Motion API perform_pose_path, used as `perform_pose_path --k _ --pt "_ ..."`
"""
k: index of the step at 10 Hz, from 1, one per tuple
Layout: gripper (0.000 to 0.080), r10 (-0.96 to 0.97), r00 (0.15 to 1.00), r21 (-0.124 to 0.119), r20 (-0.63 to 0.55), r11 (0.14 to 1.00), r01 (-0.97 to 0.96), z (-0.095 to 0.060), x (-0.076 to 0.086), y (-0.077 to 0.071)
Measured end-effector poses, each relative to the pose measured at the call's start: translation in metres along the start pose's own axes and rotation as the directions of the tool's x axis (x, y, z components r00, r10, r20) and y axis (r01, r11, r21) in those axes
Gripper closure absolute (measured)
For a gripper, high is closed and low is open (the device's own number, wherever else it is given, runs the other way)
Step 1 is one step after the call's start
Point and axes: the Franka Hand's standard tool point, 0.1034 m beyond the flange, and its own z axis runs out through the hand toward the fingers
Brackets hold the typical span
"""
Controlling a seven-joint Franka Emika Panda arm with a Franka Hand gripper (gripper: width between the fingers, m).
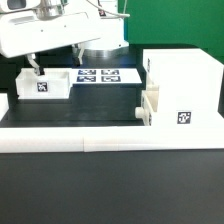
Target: Assemble drawer
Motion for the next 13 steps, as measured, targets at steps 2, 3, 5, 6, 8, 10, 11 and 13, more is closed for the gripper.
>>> perform_pose_path --k 2,3,5,6,8,10,11,13 --pt "0.0151 0.136 0.991 0.003 -0.003 0.991 -0.136 0.0 0.0 -0.001" --pt "0.0151 0.245 0.969 -0.002 -0.007 0.969 -0.245 -0.001 0.001 -0.003" --pt "0.0151 0.367 0.93 -0.02 -0.01 0.93 -0.367 0.0 -0.006 -0.019" --pt "0.0151 0.358 0.934 -0.027 -0.011 0.933 -0.358 0.004 -0.01 -0.025" --pt "0.0151 0.335 0.942 -0.037 -0.008 0.941 -0.335 0.017 -0.025 -0.033" --pt "0.0151 0.305 0.952 -0.047 -0.021 0.951 -0.306 0.027 -0.033 -0.034" --pt "0.0151 0.297 0.955 -0.053 -0.029 0.953 -0.298 0.03 -0.038 -0.033" --pt "0.0151 0.293 0.956 -0.057 -0.029 0.954 -0.294 0.036 -0.045 -0.031"
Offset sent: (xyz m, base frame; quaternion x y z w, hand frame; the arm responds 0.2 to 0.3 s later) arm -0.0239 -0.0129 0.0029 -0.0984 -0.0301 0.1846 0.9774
